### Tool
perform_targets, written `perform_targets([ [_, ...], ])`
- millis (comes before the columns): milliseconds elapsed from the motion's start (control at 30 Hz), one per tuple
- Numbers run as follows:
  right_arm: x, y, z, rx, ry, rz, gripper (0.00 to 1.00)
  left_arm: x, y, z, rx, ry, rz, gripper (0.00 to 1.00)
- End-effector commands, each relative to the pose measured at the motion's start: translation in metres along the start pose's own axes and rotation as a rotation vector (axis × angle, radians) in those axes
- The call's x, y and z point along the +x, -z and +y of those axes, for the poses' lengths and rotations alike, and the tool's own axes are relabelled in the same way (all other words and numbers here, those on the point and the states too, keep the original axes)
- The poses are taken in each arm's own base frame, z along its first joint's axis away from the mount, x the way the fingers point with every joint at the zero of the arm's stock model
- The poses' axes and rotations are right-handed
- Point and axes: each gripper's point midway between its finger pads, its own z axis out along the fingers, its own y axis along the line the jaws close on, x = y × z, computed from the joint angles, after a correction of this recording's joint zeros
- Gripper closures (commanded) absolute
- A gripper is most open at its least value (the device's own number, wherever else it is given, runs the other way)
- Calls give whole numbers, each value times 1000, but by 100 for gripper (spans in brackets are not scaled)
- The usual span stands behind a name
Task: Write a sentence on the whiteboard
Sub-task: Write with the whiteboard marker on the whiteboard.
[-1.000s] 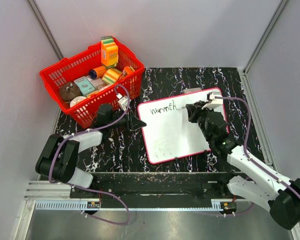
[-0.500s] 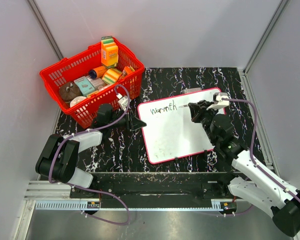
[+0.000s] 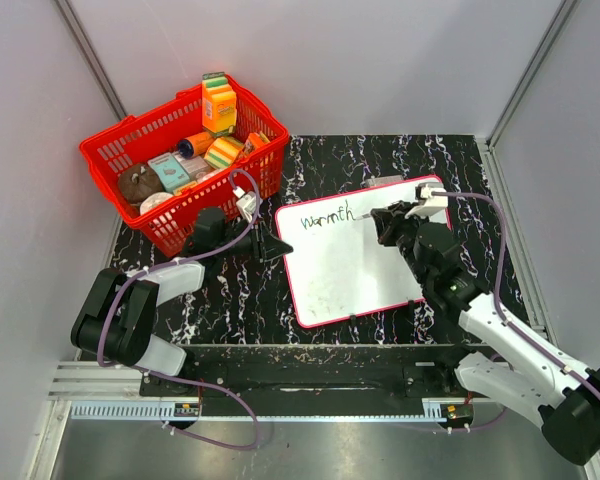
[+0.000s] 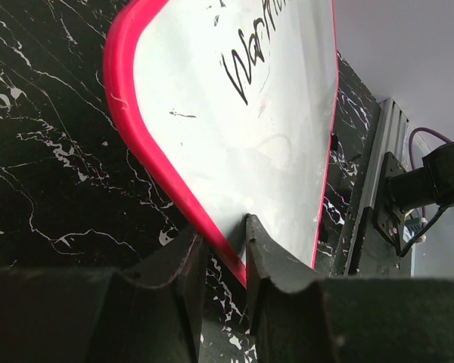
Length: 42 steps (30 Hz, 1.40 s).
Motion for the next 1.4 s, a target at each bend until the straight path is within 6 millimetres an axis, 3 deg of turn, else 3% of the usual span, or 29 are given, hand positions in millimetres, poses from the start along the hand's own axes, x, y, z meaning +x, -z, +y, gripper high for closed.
perform_targets([
  [0, -31, -3, 14, -33, 9, -53, 100, -3, -4, 4, -29, -125, 2, 100],
  [500, -53, -9, -13, 94, 46, -76, 100, -3, -5, 3, -22, -123, 4, 100],
  [700, -48, -19, -24, 127, 33, -56, 100, -2, -5, 2, -19, -124, 4, 100],
  [1033, -51, -29, -23, 121, 28, -65, 100, -2, -5, 2, -19, -123, 5, 100],
  [1367, -38, -38, -36, 163, 16, -52, 100, -2, -5, 1, -16, -124, 4, 100],
])
